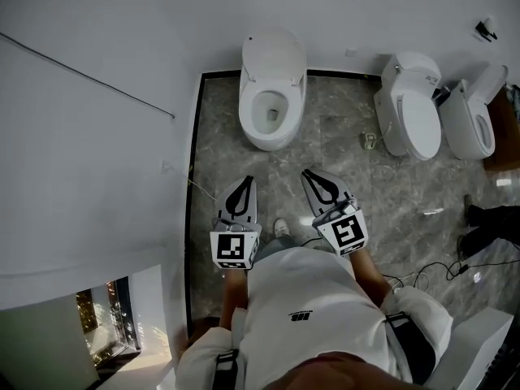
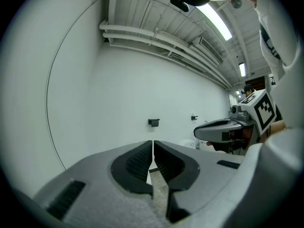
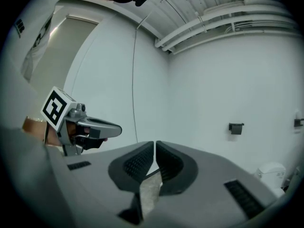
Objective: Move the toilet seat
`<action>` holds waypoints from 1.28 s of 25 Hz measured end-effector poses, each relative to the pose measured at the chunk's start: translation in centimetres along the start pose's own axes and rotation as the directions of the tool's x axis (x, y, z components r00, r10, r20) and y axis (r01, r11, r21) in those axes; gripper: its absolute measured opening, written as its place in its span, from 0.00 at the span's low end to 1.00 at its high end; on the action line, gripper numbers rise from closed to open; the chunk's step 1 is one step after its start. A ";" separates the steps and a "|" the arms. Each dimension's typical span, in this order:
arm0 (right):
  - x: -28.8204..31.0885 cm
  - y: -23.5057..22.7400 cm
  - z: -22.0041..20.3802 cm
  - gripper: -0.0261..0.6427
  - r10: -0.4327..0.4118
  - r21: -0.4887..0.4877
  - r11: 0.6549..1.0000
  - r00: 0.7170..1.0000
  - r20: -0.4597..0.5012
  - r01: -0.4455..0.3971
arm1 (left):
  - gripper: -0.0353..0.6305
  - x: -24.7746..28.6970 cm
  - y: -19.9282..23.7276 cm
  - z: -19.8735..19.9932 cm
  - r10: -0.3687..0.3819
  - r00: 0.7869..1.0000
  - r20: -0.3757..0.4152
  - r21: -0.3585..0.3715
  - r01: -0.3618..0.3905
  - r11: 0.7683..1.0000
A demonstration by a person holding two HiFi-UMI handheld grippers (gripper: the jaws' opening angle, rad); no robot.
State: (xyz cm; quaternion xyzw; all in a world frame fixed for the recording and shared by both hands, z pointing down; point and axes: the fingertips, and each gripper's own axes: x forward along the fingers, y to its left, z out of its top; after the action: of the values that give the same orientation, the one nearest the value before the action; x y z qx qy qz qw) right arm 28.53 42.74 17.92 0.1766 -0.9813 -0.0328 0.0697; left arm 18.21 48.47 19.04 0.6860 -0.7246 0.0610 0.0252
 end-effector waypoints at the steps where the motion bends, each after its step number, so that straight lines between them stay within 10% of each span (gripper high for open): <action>1: 0.6 -0.1 0.1 0.09 -0.008 -0.001 1.000 1.000 0.001 0.008 | 0.10 0.4 0.6 0.1 -0.006 1.000 0.002 -0.001 0.006 1.000; 32: 12.0 -6.6 -1.7 0.09 -0.111 0.023 0.993 0.993 -0.033 0.112 | 0.10 11.1 9.5 0.4 -0.071 0.997 0.027 0.007 0.071 0.997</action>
State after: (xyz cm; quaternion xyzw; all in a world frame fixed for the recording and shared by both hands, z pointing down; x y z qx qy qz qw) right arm 19.89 32.28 20.47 0.2325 -0.9690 -0.0217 0.0812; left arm 8.09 37.97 19.51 0.7121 -0.6999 0.0529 0.0153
